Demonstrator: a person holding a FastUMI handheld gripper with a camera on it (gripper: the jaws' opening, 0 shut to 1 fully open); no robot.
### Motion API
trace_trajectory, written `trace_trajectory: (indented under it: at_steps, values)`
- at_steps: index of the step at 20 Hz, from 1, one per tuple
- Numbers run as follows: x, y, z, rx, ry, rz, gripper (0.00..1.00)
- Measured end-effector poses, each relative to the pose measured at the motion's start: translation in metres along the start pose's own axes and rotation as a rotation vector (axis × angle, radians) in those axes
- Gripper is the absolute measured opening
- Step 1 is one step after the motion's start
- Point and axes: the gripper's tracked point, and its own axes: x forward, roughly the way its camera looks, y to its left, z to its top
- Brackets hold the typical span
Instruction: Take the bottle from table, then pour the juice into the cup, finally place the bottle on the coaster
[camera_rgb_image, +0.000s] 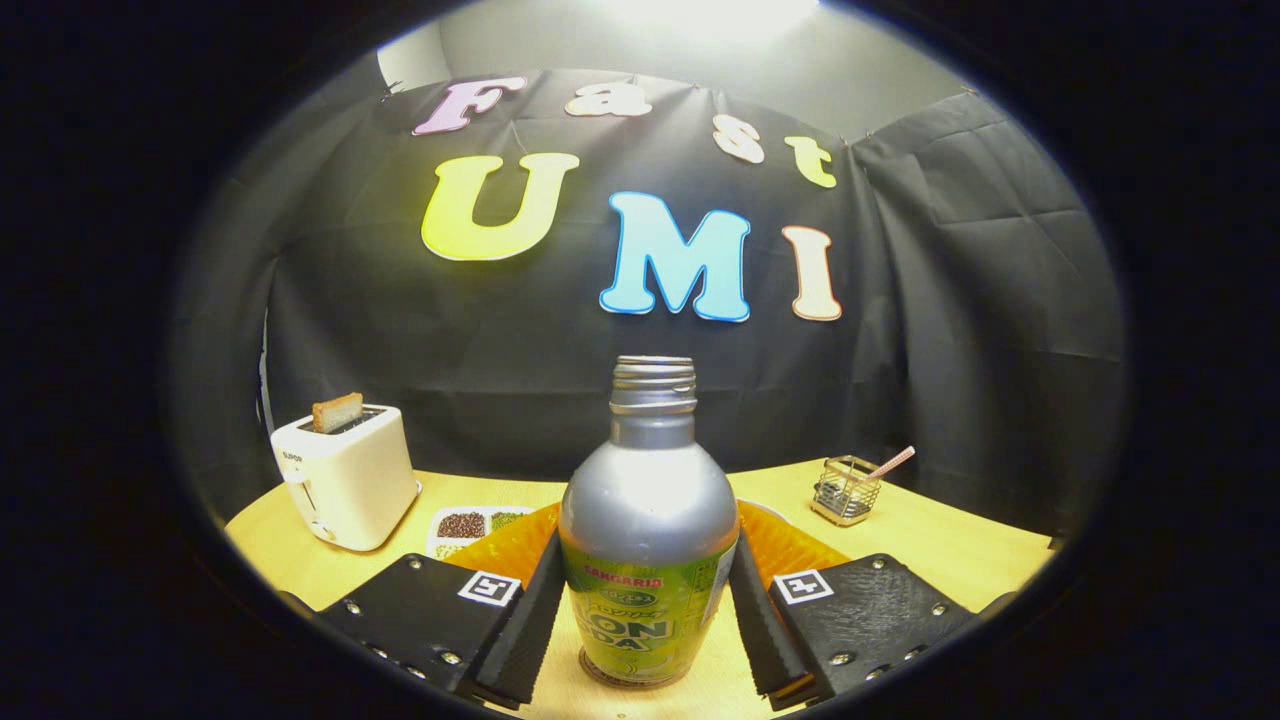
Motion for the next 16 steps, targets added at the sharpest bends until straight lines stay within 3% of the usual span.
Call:
trace_trajectory:
  at_steps: [16]
  values:
    - [0.041, 0.014, -0.064, -0.039, 0.028, 0.016, 0.78]
